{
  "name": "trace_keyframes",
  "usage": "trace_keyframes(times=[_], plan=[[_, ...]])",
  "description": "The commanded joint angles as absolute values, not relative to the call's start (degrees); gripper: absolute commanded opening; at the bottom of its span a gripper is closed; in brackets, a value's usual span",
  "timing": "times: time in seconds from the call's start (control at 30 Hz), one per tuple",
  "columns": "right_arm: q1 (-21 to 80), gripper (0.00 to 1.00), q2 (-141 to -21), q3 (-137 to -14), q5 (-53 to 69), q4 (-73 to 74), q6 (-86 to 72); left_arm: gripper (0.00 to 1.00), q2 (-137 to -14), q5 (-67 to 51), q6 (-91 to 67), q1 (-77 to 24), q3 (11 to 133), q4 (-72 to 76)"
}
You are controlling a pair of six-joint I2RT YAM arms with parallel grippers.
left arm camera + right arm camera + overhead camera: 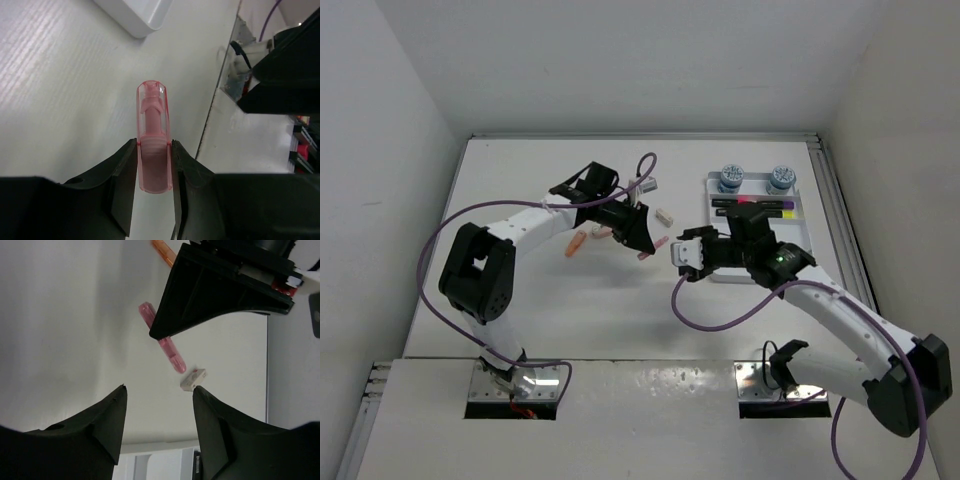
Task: Sort the stationery into containers
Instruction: Pick up the stationery from the center of the board, then place the stationery in the storage box.
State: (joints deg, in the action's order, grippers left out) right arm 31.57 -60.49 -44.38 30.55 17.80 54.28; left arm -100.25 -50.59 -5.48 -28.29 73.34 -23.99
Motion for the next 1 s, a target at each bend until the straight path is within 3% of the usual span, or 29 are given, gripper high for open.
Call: trace_keyframes(times=[0.0, 0.37, 0.57, 0.7, 0.77, 0.83, 0.9, 0.97], plan=[[34.27, 0.55, -63.53, -44.73, 28.3, 12.22, 57.74, 0.02, -97.74, -56.6, -7.12, -29.35, 73.39, -23.64], [37.62, 0.55, -69.17, -47.11, 26.54, 10.81, 60.99, 0.02, -97.21, -60.64, -8.88, -29.97, 72.51, -22.77], [38.5, 0.48, -70.75, -46.85, 26.45, 11.43, 64.33, 0.02, -97.56, -62.93, -10.28, -29.97, 72.07, -21.53], [38.76, 0.31, -71.01, -45.97, 26.98, 10.55, 66.26, 0.0, -98.08, -64.94, -10.63, -30.15, 71.98, -21.09], [38.76, 0.17, -71.1, -45.62, 27.07, 10.63, 67.06, 0.01, -98.44, -65.3, -10.64, -30.15, 72.16, -20.92], [38.67, 0.03, -70.67, -45.35, 27.25, 11.25, 68.2, 0.33, -97.91, -64.25, -10.2, -29.88, 72.33, -21.35], [37.36, 0.0, -69.53, -45.09, 27.6, 12.12, 68.99, 0.67, -97.12, -61.54, -9.41, -29.01, 72.25, -22.06], [34.65, 0.0, -68.21, -45.0, 27.6, 14.32, 69.78, 0.79, -95.98, -58.38, -8.35, -27.26, 72.33, -23.11]])
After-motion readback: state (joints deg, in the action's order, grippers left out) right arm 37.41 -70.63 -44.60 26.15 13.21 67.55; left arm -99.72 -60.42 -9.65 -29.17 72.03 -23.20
